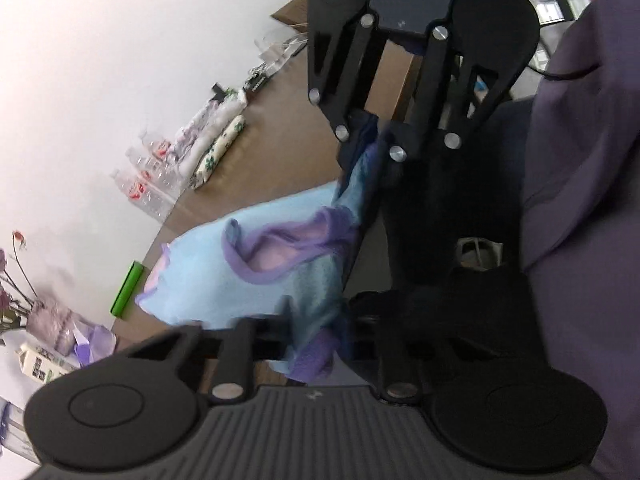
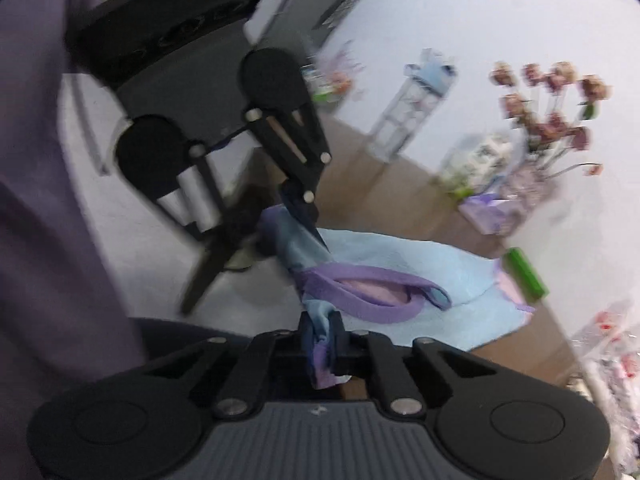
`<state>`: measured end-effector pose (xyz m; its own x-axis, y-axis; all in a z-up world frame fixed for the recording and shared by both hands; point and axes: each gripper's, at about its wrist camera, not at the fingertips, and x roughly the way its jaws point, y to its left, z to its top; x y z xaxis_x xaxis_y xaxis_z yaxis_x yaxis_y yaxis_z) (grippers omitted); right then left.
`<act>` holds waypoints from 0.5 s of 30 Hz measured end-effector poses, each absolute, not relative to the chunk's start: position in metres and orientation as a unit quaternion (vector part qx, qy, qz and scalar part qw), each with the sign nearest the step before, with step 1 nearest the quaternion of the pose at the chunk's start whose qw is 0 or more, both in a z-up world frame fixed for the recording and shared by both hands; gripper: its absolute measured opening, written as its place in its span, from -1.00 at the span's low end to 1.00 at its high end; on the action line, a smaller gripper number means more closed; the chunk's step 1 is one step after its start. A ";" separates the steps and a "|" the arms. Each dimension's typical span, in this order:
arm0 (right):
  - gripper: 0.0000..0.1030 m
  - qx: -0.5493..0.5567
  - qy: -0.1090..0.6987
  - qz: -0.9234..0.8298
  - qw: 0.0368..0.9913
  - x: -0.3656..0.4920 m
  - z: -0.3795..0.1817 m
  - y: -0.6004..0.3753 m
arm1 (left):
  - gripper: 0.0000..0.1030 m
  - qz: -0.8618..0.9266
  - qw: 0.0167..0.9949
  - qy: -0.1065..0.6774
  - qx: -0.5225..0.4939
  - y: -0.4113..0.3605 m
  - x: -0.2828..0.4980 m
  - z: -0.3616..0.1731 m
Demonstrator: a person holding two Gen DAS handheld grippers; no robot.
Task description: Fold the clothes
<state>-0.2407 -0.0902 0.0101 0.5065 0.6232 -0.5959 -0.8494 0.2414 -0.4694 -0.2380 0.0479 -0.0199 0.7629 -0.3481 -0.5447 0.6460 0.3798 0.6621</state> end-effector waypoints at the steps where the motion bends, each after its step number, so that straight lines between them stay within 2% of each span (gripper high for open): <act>1: -0.89 -0.380 0.149 0.490 0.770 -0.236 0.021 -0.093 | -0.80 -0.323 0.816 0.174 0.447 0.052 -0.236 -0.009; 4: -0.89 -0.344 0.163 0.529 0.759 -0.215 0.054 -0.102 | -0.80 -0.370 0.824 0.205 0.377 0.069 -0.208 0.030; 10: -0.88 -0.276 0.234 0.502 0.785 -0.061 0.082 -0.092 | -0.75 -0.378 0.847 0.272 0.256 0.094 -0.062 0.082; 11: -0.86 -0.262 0.247 0.492 0.792 -0.033 0.082 -0.088 | -0.56 -0.373 0.851 0.290 0.229 0.096 -0.033 0.082; 12: -0.74 -0.247 0.263 0.478 0.801 -0.007 0.079 -0.083 | -0.36 -0.363 0.856 0.312 0.195 0.099 -0.005 0.076; 13: -0.71 -0.233 0.278 0.456 0.813 0.014 0.074 -0.079 | 0.03 -0.333 0.868 0.331 0.159 0.103 0.021 0.069; 15: -0.67 -0.218 0.291 0.407 0.838 0.037 0.068 -0.083 | 0.05 -0.269 0.899 0.333 0.098 0.123 0.038 0.063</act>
